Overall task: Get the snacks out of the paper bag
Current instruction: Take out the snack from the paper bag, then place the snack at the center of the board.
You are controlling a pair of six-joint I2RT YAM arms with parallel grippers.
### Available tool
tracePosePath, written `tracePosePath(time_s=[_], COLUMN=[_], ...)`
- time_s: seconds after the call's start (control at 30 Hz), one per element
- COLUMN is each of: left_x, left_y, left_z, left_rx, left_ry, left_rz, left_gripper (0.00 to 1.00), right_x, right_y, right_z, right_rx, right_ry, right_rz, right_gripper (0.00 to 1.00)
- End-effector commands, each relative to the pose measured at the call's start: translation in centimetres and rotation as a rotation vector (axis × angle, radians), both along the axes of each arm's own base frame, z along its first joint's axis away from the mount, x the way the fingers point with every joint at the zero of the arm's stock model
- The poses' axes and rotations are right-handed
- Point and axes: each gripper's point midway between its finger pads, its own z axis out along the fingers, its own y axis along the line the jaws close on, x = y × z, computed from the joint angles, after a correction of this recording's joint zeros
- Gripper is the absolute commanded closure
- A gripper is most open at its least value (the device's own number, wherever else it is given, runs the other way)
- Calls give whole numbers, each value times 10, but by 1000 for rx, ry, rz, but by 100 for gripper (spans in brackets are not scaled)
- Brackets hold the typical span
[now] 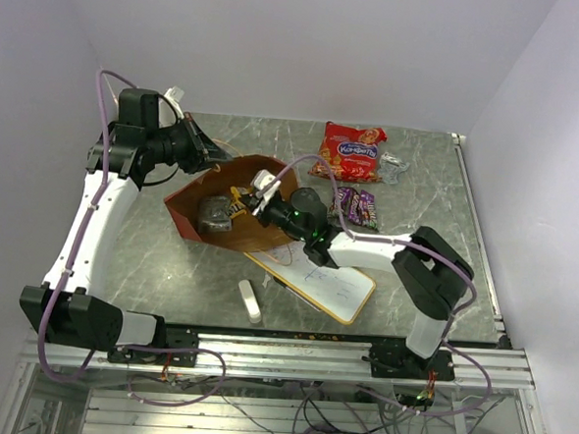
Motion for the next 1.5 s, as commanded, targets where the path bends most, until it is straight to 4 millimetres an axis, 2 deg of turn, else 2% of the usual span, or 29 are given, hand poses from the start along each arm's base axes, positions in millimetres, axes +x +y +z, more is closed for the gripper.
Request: tracePosePath(time_s=[0.0, 0.1, 0.13, 0.2, 0.23, 0.27, 0.3, 0.5, 0.6, 0.73, 0.83, 0.93, 1.07, 1.17, 1.33, 1.47], left_x=[-4, -4, -5, -5, -5, -6, -6, -8, -9, -12, -16, -20, -24, -26, -24, -21], left_y=[-2, -6, -7, -5, -5, -5, -5, -5, -2, -5, -5, -4, -5, -5, -4, -4], left_z=[8, 10, 11, 8, 7, 6, 4, -1, -4, -8, -9, -7, -7, -8, -6, -6], left_rx=[35, 2, -9, -7, -13, -21, -31, 2, 33, 14, 16, 22, 21, 20, 33, 36], left_ry=[-36, -40, -44, -50, -58, -64, -67, -61, -58, -46, -41, -36, -24, -22, -28, -27], left_rz=[-55, -65, -70, -51, -44, -37, -31, -64, -60, -77, -85, -93, -100, -103, -103, -107], left_gripper=[93, 93, 93, 93, 93, 93, 93, 93, 93, 93, 93, 93, 93, 93, 93, 93], right_x=[-8, -21, -25, -33, -37, -40, -42, -38, -28, -19, -15, -2, 18, 27, 42, 60], right_y=[-24, -38, -46, -57, -63, -67, -75, -128, -166, -220, -260, -295, -327, -359, -399, -416], right_z=[43, 56, 53, 59, 70, 71, 85, 130, 140, 120, 92, 64, 13, -13, -41, -57], right_rx=[107, 80, 46, 21, 26, 20, 38, 154, 232, 239, 181, 182, 223, 269, 205, 145], right_ry=[67, 114, 152, 214, 242, 281, 305, 416, 476, 547, 591, 717, 948, 1036, 1067, 1099], right_rz=[-68, -69, -86, -103, -114, -130, -153, -422, -652, -998, -1236, -1405, -1513, -1639, -1811, -1861], right_gripper=[100, 100, 100, 100, 100, 100, 100, 100, 100, 100, 100, 100, 100, 100, 100, 100])
